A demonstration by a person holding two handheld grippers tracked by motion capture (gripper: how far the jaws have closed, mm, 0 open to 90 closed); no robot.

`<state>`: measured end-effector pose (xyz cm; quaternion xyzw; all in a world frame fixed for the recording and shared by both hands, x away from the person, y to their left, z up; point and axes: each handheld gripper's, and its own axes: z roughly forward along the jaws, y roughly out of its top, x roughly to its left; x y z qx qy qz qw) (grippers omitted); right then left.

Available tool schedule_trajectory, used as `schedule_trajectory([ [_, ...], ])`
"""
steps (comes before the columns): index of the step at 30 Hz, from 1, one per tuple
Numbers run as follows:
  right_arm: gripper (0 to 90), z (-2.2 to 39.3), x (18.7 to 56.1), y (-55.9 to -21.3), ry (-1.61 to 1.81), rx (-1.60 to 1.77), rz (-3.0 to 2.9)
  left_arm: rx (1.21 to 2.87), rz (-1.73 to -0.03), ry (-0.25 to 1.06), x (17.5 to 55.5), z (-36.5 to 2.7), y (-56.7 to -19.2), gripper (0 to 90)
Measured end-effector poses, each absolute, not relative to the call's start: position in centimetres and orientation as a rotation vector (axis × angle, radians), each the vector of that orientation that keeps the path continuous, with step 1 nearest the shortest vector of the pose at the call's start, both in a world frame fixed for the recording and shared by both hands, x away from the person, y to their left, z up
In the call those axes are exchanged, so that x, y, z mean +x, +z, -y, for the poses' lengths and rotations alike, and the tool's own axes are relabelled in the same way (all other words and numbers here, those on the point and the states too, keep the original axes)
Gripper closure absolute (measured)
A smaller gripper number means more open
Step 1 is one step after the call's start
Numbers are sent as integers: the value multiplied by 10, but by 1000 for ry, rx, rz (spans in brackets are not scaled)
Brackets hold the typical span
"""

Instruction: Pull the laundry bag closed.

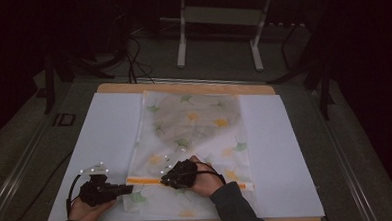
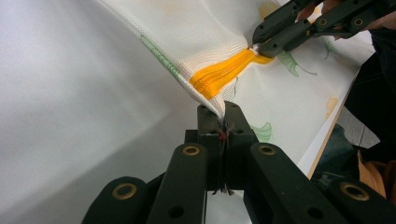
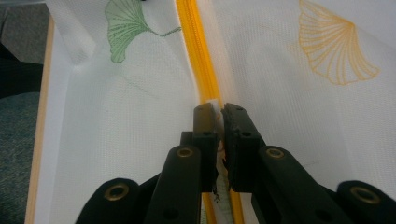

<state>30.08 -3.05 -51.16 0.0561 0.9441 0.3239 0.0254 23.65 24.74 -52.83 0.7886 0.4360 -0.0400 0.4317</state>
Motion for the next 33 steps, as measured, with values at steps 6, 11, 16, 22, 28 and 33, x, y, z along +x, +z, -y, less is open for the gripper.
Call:
schedule_trajectory([
  [6, 842, 37, 303, -512, 1005, 194, -2917, 1963, -1089, -101, 237, -248, -528, 886],
  [11, 842, 40, 303, -512, 1006, 194, -2915, 1964, -1090, -99, 237, -248, -528, 886],
  [16, 842, 44, 303, -512, 999, 214, -2913, 1960, -1090, -101, 237, -248, -528, 886],
  [22, 842, 48, 303, -513, 1018, 221, -2910, 1962, -1090, -99, 236, -248, -528, 886],
  [28, 842, 51, 303, -513, 1022, 222, -2908, 1962, -1087, -99, 236, -248, -528, 886],
  [33, 842, 51, 303, -513, 1013, 221, -2909, 1960, -1087, -100, 236, -249, -528, 886],
])
